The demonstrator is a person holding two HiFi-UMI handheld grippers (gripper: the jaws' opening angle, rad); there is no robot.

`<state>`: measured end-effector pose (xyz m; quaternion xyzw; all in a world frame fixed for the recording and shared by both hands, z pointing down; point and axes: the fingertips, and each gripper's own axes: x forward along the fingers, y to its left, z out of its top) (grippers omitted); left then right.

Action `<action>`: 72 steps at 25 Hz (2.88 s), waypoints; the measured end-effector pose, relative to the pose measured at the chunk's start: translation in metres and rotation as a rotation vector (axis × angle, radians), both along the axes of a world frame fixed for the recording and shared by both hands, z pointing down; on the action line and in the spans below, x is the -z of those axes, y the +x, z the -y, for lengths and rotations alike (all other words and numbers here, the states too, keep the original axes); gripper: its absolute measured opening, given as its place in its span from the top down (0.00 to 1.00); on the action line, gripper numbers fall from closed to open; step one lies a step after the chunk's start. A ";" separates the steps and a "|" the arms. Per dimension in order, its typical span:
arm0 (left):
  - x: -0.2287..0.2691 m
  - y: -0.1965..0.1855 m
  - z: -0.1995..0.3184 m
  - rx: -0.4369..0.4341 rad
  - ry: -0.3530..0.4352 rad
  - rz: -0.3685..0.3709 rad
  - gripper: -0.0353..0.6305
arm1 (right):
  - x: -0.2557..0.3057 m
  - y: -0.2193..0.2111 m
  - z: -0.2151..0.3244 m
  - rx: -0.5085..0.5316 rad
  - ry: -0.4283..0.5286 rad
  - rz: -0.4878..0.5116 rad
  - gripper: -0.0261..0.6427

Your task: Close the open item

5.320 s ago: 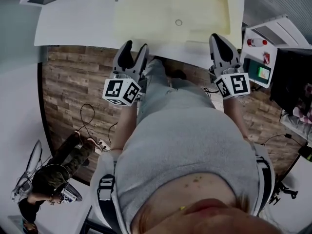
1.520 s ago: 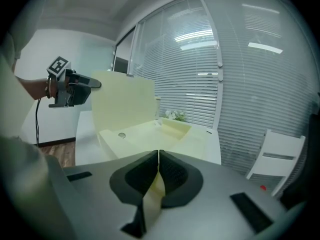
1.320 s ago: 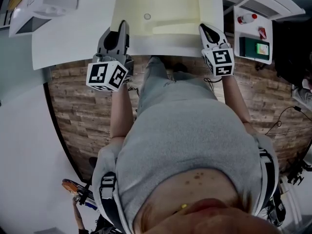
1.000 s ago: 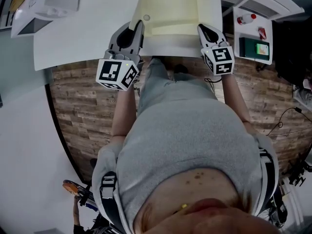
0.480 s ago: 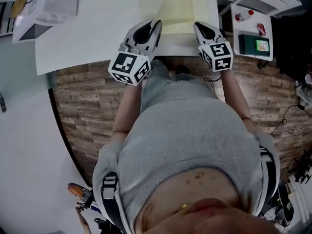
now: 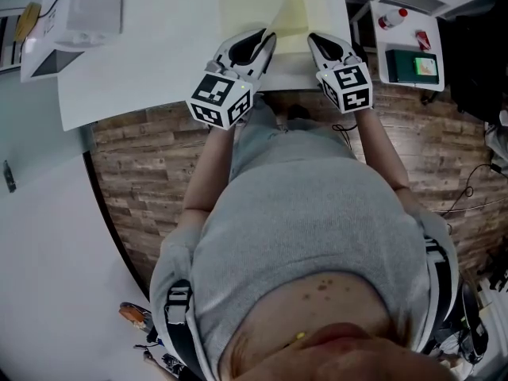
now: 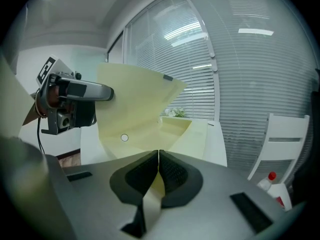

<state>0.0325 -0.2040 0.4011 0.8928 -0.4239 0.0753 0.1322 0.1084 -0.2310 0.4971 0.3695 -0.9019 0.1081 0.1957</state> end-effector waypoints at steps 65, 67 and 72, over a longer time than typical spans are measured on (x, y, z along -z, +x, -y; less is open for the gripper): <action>-0.101 0.073 0.021 -0.306 -0.504 0.288 0.82 | 0.033 0.069 -0.014 -0.107 0.187 0.107 0.86; -0.100 0.073 0.021 -0.348 -0.523 0.331 0.82 | 0.033 0.067 -0.016 -0.106 0.187 0.108 0.86; -0.104 0.076 0.019 -0.406 -0.568 0.413 0.82 | 0.033 0.066 -0.020 -0.105 0.188 0.108 0.86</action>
